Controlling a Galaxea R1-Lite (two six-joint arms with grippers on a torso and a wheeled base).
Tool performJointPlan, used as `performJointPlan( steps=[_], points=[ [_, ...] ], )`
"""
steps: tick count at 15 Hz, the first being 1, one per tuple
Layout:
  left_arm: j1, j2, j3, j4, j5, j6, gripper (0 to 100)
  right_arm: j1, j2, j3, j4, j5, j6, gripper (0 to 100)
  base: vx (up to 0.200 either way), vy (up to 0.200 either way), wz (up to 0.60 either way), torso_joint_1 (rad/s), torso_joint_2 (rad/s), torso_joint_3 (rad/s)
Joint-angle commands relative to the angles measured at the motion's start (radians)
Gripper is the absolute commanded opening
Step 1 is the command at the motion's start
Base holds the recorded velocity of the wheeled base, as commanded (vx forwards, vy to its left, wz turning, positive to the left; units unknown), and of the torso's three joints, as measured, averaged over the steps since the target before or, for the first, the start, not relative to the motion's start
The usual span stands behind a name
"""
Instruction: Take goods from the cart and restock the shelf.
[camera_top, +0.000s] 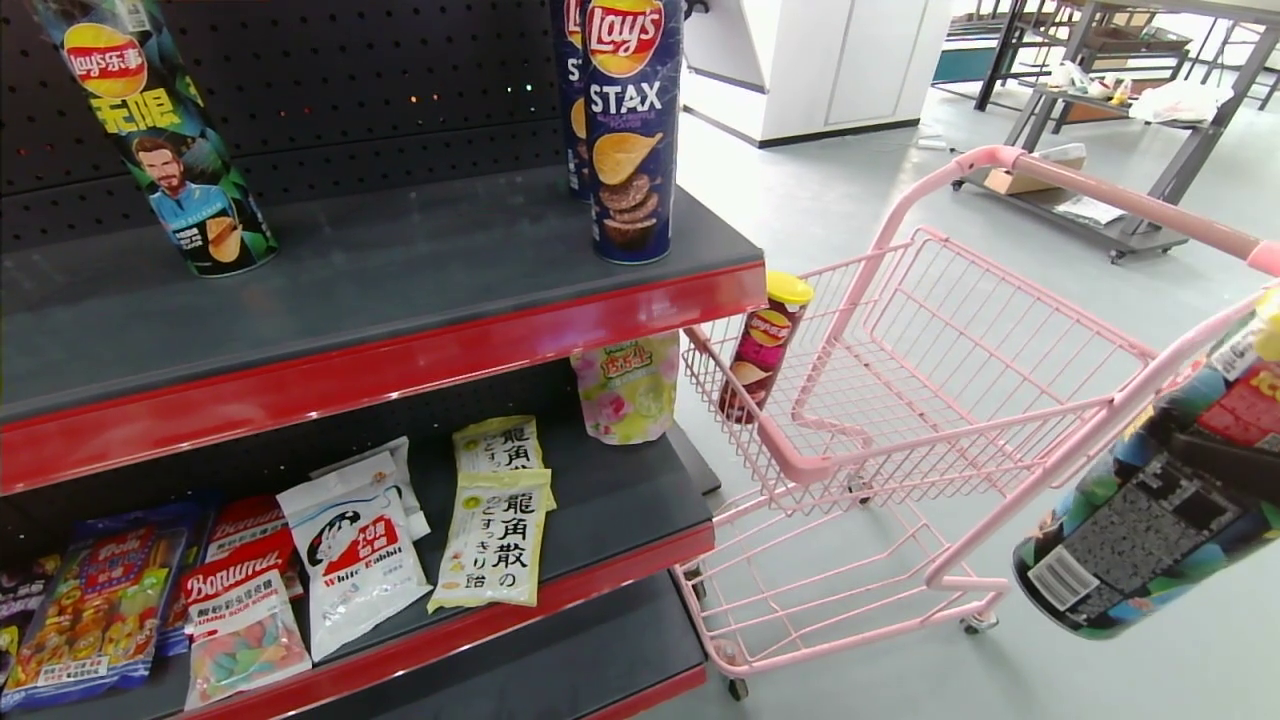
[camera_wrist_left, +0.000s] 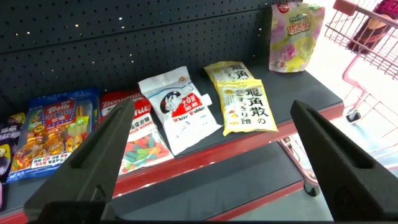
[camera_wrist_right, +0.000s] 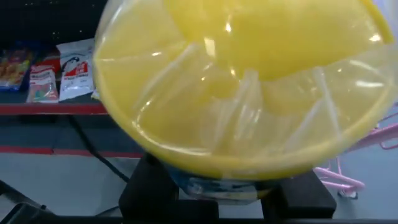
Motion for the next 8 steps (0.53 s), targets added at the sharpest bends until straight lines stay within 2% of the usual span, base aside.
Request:
performJointPlan(
  steps=[1,5,8],
  points=[
    [0.000,0.001,0.000,-0.001,0.000,0.000,100,0.104,-0.006,0.002,-0.006,0.024,-0.005,0,0.000,0.000,0.00,0.000,0.00,0.000],
    [0.000,0.001,0.000,-0.001,0.000,0.001,100,0.115,0.044,0.024,-0.008,-0.016,-0.093,0,0.000,0.000,0.00,0.000,0.00,0.000],
    [0.000,0.001,0.000,-0.001,-0.001,0.001,100,0.118,0.035,0.024,-0.008,-0.013,-0.094,0,0.000,0.000,0.00,0.017,-0.06,-0.045]
  ],
)
